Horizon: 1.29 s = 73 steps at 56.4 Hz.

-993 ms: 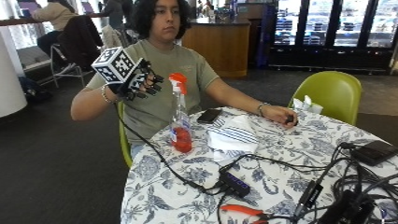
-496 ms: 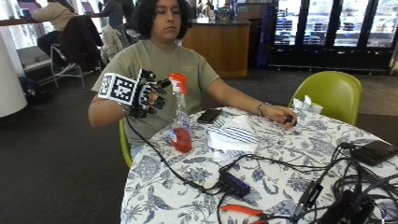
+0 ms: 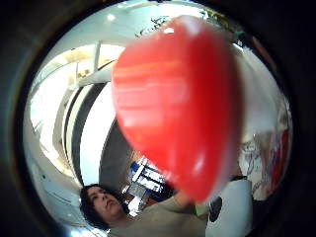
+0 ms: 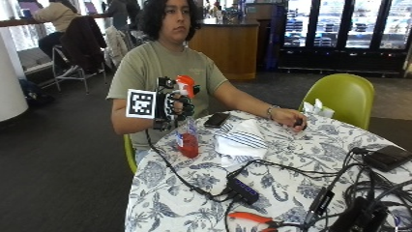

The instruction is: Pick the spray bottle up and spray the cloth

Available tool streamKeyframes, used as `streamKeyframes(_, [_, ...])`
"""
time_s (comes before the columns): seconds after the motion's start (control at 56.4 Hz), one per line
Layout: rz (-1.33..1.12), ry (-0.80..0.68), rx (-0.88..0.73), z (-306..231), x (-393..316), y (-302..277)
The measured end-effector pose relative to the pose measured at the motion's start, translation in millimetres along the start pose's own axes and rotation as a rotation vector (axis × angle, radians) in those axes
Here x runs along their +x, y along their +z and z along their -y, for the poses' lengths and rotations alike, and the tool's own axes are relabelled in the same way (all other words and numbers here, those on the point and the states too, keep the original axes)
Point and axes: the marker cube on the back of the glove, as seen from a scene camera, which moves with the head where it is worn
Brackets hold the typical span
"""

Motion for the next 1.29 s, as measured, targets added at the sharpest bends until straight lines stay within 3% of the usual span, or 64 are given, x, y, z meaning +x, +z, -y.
streamKeyframes(0.124, [-0.021,-0.01,0.1,19,4,6])
streamKeyframes(0.195, [-0.033,-0.092,0.103,27,8,8])
streamKeyframes(0.266, [-0.044,-0.012,0.05,28,8,6])
streamKeyframes(0.39, [-0.038,-0.015,0.137,61,17,12])
streamKeyframes(0.479, [-0.036,-0.048,0.054,71,24,16])
streamKeyframes(0.78, [0.171,0.044,0.033,88,7,5])
streamKeyframes(1.081, [0.025,0.006,-0.301,92,-61,-44])
streamKeyframes(1.294, [-0.231,0.118,-0.614,100,-112,-39])
